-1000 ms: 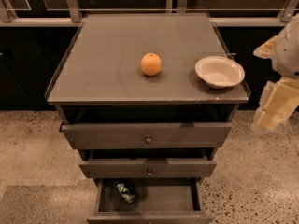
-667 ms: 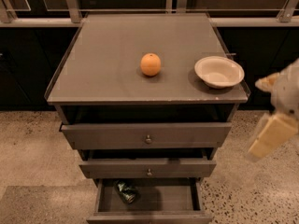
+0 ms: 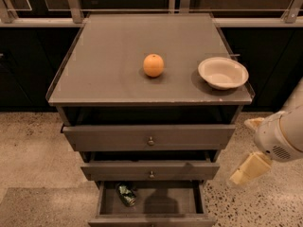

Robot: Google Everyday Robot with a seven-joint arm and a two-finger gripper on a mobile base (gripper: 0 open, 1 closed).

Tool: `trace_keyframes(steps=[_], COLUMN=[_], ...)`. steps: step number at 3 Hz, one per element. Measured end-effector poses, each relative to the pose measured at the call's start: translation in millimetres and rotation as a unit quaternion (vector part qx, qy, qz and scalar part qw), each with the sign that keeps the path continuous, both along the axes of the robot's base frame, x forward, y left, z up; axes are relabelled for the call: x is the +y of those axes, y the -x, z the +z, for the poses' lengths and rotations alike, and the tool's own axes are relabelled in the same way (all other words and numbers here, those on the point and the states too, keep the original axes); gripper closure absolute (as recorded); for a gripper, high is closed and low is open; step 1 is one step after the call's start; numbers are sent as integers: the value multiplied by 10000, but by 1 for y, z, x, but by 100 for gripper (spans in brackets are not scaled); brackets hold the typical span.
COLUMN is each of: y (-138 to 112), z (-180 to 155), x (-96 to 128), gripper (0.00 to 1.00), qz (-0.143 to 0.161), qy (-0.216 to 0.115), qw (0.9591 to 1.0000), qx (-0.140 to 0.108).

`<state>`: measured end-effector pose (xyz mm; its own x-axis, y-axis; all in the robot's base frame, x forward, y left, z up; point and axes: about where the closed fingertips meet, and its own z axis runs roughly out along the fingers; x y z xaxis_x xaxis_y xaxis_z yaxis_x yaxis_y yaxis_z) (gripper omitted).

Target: Pick green can from bottom drawer and place on counter

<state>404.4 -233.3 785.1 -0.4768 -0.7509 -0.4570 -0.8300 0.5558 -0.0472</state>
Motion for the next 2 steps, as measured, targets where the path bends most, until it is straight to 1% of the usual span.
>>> trace_keyframes(steps=[1,2], y=[1,-3], z=[1,-40], x=[0,3], gripper=[0,0], qz=[-38,-262], qy=[-2,-357], qw=[10000,9990], qx=[-32,99])
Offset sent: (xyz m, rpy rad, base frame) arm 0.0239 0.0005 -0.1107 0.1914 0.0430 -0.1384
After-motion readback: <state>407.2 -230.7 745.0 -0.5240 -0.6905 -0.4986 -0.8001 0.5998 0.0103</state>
